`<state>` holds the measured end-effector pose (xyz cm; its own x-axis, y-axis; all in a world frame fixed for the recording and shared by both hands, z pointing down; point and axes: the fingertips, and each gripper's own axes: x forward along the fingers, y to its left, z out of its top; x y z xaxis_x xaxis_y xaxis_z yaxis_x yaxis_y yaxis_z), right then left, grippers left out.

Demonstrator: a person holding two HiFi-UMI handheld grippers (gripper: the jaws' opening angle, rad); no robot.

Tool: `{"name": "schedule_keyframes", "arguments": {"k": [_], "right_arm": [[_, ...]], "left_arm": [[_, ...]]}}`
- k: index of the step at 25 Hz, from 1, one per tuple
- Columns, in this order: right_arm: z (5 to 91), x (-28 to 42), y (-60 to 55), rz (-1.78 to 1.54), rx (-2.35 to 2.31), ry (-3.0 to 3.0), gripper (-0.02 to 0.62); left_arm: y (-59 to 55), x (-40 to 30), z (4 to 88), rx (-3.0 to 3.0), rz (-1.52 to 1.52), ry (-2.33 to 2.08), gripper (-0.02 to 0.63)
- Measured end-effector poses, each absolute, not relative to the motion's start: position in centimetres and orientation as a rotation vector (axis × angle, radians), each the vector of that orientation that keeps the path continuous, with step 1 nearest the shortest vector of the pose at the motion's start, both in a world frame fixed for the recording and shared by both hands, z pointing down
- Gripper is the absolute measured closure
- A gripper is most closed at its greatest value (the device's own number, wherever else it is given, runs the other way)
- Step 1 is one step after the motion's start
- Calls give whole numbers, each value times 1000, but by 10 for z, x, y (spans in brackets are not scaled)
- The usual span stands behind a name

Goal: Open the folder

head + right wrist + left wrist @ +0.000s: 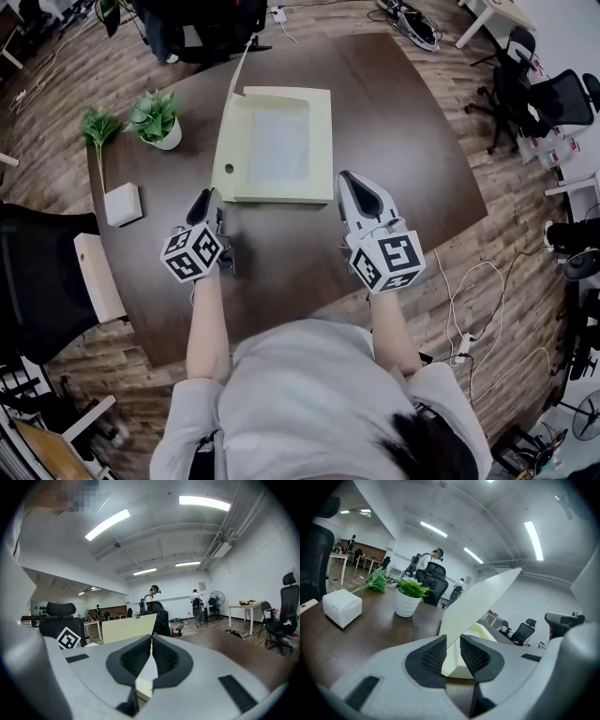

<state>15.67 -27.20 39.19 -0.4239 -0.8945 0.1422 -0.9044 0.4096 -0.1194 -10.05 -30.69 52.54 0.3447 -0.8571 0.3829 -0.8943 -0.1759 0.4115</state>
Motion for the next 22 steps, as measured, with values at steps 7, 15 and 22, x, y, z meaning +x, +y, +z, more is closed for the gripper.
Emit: {"name": "schedule_keyframes", "arguments": {"k": [7, 15, 22], "right_arm": [[385, 159, -275, 270, 1666, -2616, 580], [377, 161, -271, 266, 1687, -2636, 580], [372, 161, -265, 248, 1688, -2635, 580]], "left_arm": [[-292, -77, 513, 2165, 161, -1431, 483], [-279, -77, 468, 2345, 266, -1538, 587], [-269, -68, 424, 2453, 239, -1562, 595]]}}
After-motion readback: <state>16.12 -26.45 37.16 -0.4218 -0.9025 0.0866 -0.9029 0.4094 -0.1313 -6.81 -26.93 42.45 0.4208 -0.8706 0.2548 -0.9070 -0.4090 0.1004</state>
